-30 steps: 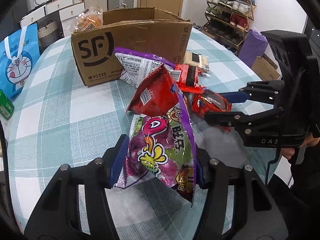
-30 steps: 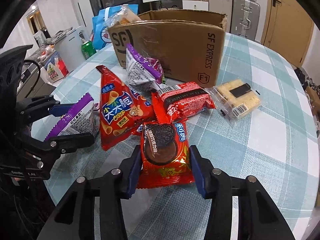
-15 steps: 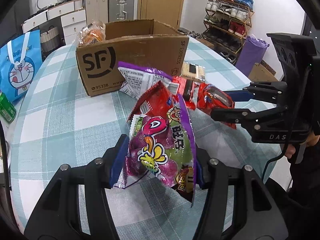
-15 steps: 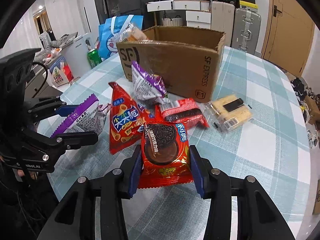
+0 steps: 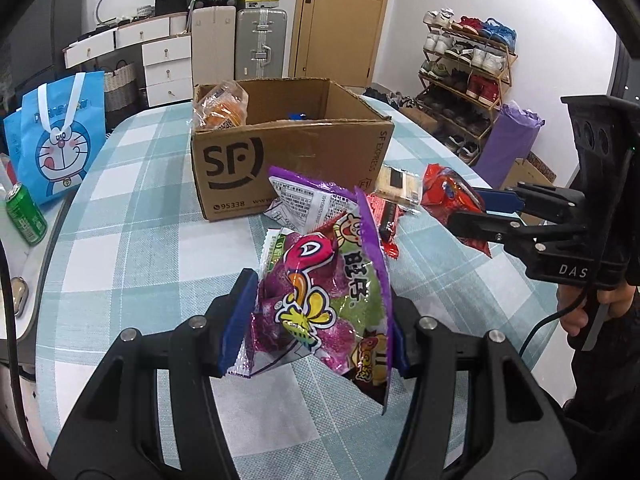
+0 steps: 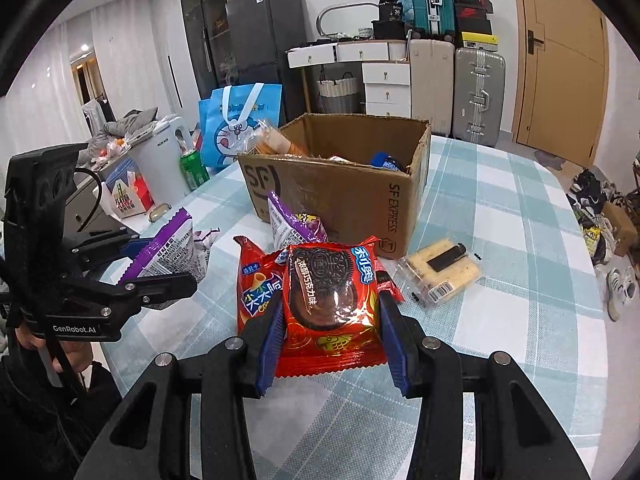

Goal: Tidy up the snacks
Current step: 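Carry the candy bag and Oreo cake pack over the SF box, then open both tools to drop the snacks into the box, then withdraw both tools from the box toward the remaining snacks, then grasp the red chip bag with the left tool while the right tool grasps the red wafer pack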

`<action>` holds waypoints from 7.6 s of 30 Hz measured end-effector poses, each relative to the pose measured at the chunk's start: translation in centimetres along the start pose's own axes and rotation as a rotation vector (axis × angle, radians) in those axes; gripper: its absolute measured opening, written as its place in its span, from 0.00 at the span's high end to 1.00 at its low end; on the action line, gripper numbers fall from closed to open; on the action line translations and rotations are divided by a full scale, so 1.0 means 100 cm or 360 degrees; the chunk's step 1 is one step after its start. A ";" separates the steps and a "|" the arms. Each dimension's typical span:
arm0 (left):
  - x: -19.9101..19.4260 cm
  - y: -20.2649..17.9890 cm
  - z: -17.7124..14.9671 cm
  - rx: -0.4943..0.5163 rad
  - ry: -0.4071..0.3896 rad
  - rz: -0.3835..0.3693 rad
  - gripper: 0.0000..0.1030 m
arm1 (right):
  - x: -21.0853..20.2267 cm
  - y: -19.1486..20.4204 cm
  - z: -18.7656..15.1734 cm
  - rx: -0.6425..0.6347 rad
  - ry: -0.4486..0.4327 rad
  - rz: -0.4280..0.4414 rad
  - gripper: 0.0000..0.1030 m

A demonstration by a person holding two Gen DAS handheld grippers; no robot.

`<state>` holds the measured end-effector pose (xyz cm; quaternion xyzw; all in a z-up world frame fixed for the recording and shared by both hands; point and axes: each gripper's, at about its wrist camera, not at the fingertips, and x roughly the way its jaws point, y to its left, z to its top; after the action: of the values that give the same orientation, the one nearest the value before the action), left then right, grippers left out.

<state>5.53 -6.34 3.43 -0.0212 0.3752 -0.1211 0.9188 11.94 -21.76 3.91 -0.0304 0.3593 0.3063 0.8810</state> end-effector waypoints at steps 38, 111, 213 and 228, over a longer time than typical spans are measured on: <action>-0.002 0.031 0.120 -0.0069 -0.0177 0.0147 0.47 | -0.018 -0.025 0.068 0.0346 -0.0335 -0.0025 0.56; 0.090 0.066 0.149 -0.0173 -0.0070 0.0175 0.01 | 0.040 -0.054 0.103 0.0442 -0.0292 0.0079 0.01; 0.093 0.036 0.038 -0.0094 0.0270 0.0199 0.01 | 0.107 -0.010 0.009 0.0167 0.0273 -0.0190 0.70; 0.096 0.035 0.036 -0.0085 0.0282 0.0192 0.01 | 0.085 -0.029 0.013 0.0236 0.0192 -0.0176 0.54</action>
<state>15.37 -5.37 -0.96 -0.0121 0.4586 -0.0570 0.8867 19.12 -19.35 -1.15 -0.0033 0.4311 0.2275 0.8732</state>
